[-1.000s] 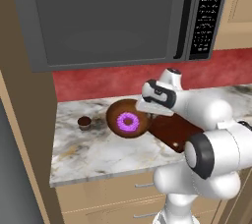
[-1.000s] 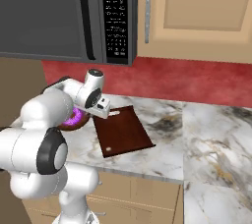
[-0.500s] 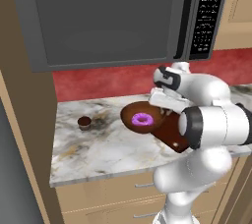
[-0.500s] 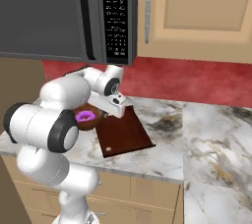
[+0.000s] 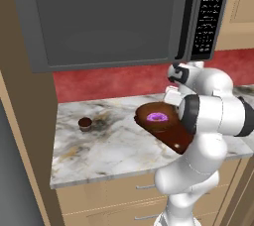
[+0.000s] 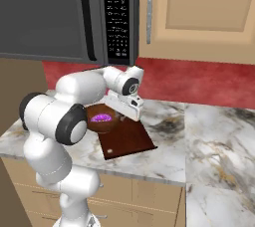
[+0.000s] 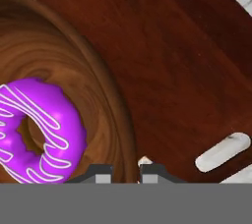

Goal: Place the bowl with donut and the cupcake onto the tray.

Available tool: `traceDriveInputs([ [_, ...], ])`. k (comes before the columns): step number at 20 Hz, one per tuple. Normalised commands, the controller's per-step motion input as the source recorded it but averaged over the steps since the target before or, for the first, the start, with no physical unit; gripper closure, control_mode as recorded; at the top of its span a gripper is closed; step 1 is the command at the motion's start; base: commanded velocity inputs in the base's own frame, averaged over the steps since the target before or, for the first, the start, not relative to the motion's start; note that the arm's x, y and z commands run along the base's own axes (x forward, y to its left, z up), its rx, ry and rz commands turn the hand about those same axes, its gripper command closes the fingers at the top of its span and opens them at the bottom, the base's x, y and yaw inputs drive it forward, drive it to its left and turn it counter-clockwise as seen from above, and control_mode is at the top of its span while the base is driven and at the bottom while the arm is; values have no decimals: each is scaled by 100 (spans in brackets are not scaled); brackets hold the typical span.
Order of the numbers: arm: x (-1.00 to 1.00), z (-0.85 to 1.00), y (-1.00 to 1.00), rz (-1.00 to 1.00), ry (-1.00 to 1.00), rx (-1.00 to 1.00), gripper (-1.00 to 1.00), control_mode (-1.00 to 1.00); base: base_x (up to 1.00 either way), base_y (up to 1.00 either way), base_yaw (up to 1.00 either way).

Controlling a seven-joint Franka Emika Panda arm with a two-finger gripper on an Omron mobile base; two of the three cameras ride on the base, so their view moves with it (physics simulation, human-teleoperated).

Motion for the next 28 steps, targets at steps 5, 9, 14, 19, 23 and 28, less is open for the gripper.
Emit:
traceDriveInputs([
  [5, 3, 0, -28, 0, -3, 0, 100, -100, 0, 0, 0],
  [9, 2, -4, -15, 0, -6, 0, 100, -100, 0, 0, 0],
  [14, 9, -4, -22, 0, -8, 0, 100, -100, 0, 0, 0],
  [19, 18, -5, -11, 0, -5, 0, 100, -100, 0, 0, 0],
  [23, 16, 0, 0, 0, 0, 0, 100, -100, 0, 0, 0],
  [28, 34, 0, 0, 2, 0, 0, 100, -100, 0, 0, 0],
])
